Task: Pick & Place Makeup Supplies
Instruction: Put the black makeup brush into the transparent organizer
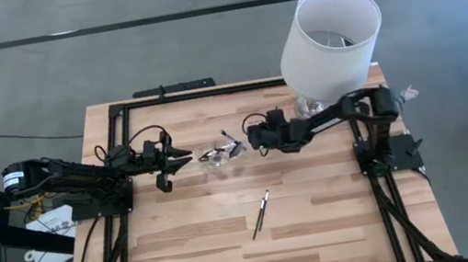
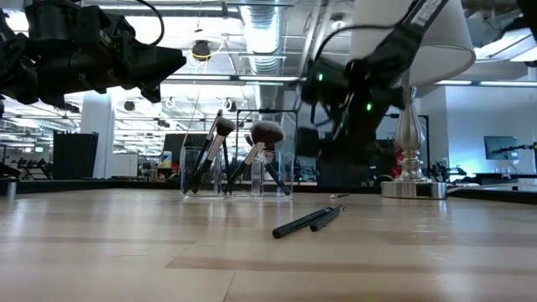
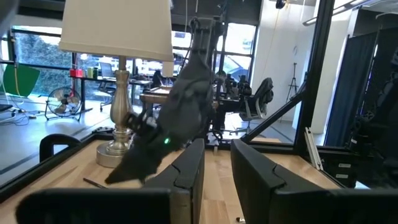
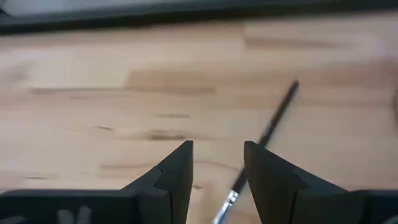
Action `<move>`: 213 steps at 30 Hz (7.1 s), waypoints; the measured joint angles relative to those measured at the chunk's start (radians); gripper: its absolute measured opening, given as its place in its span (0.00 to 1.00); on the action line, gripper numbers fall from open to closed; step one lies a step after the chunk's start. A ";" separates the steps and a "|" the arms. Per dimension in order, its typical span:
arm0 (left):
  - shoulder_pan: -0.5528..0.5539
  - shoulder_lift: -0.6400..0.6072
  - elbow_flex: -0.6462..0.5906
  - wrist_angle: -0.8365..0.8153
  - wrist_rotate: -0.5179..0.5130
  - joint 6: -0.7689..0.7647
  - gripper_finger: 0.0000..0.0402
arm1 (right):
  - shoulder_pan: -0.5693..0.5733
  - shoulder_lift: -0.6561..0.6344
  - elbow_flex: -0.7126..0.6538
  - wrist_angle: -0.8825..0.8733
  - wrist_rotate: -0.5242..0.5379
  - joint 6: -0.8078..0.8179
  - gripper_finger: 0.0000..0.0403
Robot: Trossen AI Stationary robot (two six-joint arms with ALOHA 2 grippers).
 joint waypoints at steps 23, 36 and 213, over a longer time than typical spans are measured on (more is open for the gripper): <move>0.000 0.000 0.000 -0.007 0.000 0.000 0.19 | -0.096 0.107 0.084 -0.113 -0.009 0.082 0.32; 0.001 0.000 0.000 -0.011 0.000 0.000 0.19 | -0.137 0.252 0.141 -0.013 0.039 -0.024 0.25; -0.245 -0.043 0.442 -0.752 -0.035 0.110 0.19 | 0.372 -0.547 -0.169 0.238 -0.799 -1.177 0.18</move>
